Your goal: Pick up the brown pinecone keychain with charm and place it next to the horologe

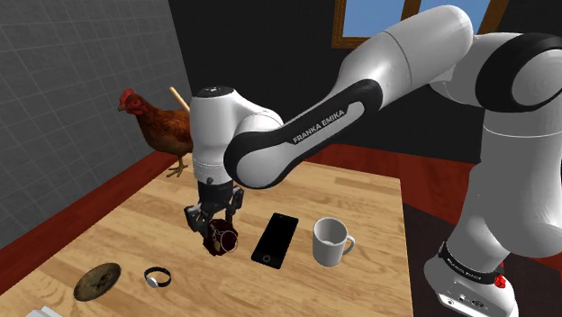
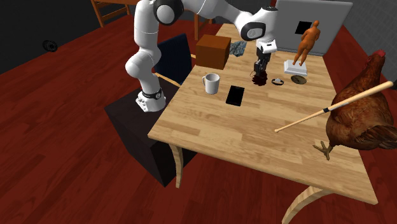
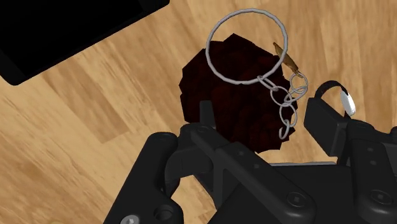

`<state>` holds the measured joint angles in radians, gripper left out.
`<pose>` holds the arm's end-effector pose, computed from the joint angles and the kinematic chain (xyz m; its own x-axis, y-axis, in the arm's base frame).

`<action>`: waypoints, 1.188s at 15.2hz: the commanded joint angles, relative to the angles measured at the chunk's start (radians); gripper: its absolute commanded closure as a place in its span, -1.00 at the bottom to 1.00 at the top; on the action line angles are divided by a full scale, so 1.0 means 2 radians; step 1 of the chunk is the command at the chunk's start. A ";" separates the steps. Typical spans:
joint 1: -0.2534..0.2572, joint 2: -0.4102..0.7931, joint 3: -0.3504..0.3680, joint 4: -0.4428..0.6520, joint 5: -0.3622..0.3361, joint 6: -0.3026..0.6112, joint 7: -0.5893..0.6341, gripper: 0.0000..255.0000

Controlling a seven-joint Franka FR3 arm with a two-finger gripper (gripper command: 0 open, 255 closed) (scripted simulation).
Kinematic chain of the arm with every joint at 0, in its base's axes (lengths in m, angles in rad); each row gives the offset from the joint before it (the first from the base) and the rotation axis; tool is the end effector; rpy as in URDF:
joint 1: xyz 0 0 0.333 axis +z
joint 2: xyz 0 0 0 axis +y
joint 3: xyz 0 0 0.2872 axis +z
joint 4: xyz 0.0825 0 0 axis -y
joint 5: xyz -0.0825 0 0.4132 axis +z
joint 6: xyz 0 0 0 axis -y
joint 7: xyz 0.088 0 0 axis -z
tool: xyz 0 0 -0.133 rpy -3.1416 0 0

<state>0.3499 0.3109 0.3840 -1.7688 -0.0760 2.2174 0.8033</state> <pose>0.5108 0.4380 0.3462 0.9952 -0.0600 0.0775 -0.0480 -0.9877 -0.1490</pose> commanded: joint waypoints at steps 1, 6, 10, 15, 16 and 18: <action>0.000 0.003 -0.001 -0.009 -0.002 0.012 0.000 1.00; 0.002 0.017 -0.004 -0.024 -0.008 0.041 0.004 1.00; 0.002 0.021 -0.005 -0.027 -0.010 0.047 0.004 1.00; 0.002 0.021 -0.005 -0.028 -0.010 0.048 0.004 -1.00; 0.003 0.021 -0.005 -0.028 -0.010 0.048 0.004 -1.00; 0.003 0.021 -0.005 -0.028 -0.010 0.048 0.004 -1.00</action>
<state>0.3549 0.3523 0.3745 -1.8240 -0.0963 2.3127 0.8121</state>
